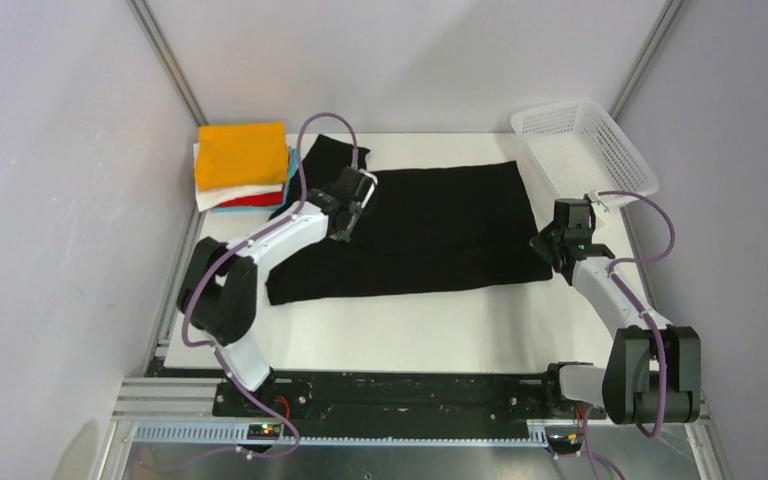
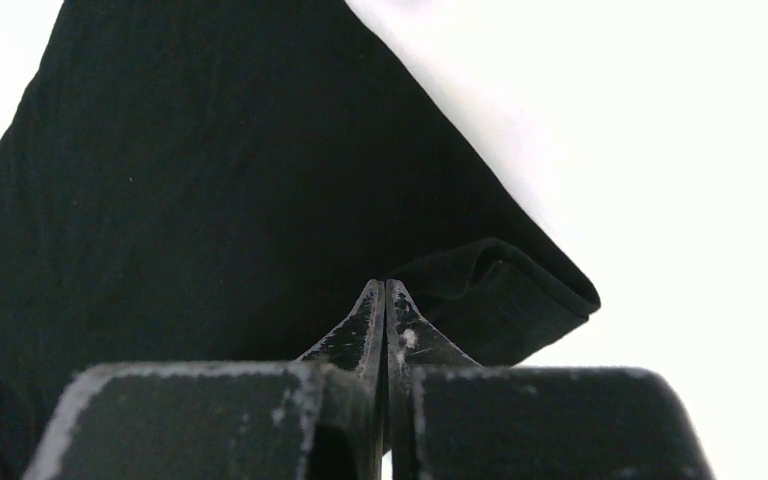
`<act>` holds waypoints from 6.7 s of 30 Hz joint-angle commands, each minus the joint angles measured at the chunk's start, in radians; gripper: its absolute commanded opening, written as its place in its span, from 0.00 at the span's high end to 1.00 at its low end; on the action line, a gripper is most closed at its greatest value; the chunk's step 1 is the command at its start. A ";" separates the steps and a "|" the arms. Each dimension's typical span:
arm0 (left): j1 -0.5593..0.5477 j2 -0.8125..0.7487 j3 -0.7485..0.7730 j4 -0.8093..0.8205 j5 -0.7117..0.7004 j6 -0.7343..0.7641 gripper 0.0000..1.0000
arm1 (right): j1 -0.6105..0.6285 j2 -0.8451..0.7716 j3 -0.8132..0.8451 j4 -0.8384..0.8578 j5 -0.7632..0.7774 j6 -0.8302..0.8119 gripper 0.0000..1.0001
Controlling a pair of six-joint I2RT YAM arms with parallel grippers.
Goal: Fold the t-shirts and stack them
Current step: Fold the flattened tshirt in 1/3 of the way, then grab the side of the flattened tshirt furthest away from the robot with both arms
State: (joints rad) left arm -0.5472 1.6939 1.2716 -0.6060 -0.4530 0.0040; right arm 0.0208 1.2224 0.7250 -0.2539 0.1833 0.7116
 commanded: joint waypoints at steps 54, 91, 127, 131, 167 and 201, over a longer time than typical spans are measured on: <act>0.083 -0.514 -0.828 0.265 0.400 -0.826 0.00 | 0.177 -0.051 -0.217 -0.177 -0.283 -0.111 0.01; 0.070 -0.643 -0.293 -0.032 0.118 -0.732 0.00 | 0.454 -0.565 -0.072 -0.204 0.141 -0.070 0.00; 0.407 0.732 0.793 0.032 0.373 -0.731 0.08 | 0.148 -0.203 -0.072 0.081 -0.156 -0.152 0.01; 0.407 0.690 0.722 0.018 0.366 -0.755 0.13 | 0.148 -0.211 -0.072 0.074 -0.160 -0.150 0.01; 0.374 0.628 0.678 -0.137 0.255 -0.605 1.00 | 0.285 0.567 0.672 -0.267 0.255 -0.364 0.01; 0.367 0.554 0.648 -0.136 0.252 -0.586 1.00 | 0.180 0.982 1.018 -0.580 0.295 -0.208 0.48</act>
State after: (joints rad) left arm -0.1707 2.3280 1.9209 -0.7216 -0.1806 -0.6010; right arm 0.2081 2.2364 1.7821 -0.8047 0.4858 0.4656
